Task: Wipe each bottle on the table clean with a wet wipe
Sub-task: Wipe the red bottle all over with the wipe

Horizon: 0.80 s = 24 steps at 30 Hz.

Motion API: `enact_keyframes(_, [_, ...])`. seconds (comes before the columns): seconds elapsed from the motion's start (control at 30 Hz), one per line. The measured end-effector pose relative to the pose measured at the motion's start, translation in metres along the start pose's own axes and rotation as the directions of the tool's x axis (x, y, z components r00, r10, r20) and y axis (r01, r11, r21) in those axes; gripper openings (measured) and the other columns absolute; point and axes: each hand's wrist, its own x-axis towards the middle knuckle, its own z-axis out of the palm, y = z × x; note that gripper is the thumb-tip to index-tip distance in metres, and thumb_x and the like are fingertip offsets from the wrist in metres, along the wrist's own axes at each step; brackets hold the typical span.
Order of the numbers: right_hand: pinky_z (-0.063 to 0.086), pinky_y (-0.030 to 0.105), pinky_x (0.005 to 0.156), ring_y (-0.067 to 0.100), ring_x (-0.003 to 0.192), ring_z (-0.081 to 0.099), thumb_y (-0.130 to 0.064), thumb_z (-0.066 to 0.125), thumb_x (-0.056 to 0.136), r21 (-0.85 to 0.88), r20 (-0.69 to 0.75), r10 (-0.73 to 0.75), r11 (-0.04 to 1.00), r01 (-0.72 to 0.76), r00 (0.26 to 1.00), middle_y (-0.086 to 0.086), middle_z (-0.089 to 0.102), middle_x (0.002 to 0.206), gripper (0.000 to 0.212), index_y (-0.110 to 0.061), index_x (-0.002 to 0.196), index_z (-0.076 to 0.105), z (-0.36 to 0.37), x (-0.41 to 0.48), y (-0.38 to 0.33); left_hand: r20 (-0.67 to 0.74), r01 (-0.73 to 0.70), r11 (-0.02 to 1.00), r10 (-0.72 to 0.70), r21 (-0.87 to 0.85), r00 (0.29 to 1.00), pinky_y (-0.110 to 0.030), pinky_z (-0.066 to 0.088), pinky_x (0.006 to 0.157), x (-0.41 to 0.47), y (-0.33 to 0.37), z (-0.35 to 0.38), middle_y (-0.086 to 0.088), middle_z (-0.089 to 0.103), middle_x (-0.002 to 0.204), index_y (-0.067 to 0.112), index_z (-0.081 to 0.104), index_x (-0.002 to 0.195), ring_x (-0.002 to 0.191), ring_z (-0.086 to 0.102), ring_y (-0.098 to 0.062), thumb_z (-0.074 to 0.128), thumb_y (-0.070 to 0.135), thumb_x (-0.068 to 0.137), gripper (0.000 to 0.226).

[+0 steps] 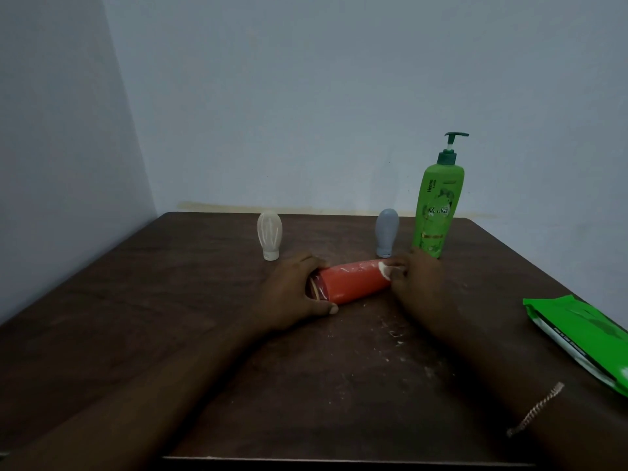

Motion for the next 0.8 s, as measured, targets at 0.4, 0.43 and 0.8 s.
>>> enact_keyframes(0.4, [0.041,0.027,0.082,0.025,0.1,0.06,-0.007,0.061,0.089,0.011,0.089,-0.219,0.976,0.219,0.972,0.012,0.063,0.112,0.027,-0.009,0.115,0.07,0.009,-0.012,-0.025,-0.025,0.003,1.0,-0.003,0.008,1.0,-0.026,0.045,0.094,-0.002,-0.006,0.003,0.01,0.056,0.129,0.028,0.052,0.135,0.111,0.05,-0.004,0.084,0.054,0.07,0.077])
enact_keyframes(0.43, [0.039,0.025,0.076,0.026,0.094,0.061,-0.007,0.062,0.089,0.009,0.032,-0.145,0.989,0.145,0.989,0.014,0.065,0.106,0.024,-0.009,0.11,0.073,0.006,-0.007,-0.013,-0.022,0.001,1.0,-0.001,0.004,1.0,-0.026,0.045,0.094,-0.002,-0.006,0.003,0.01,0.055,0.13,0.028,0.051,0.136,0.112,0.05,-0.004,0.084,0.054,0.07,0.078])
enact_keyframes(0.8, [0.031,0.02,0.059,0.01,0.079,0.052,-0.015,0.063,0.09,0.126,-0.073,0.081,0.989,-0.072,0.994,0.011,0.072,0.104,0.023,-0.01,0.109,0.074,0.001,0.008,0.011,-0.029,-0.091,0.995,0.092,0.027,0.995,-0.027,0.046,0.097,-0.003,-0.003,0.001,0.008,0.052,0.137,0.028,0.046,0.141,0.117,0.047,-0.004,0.082,0.053,0.073,0.08])
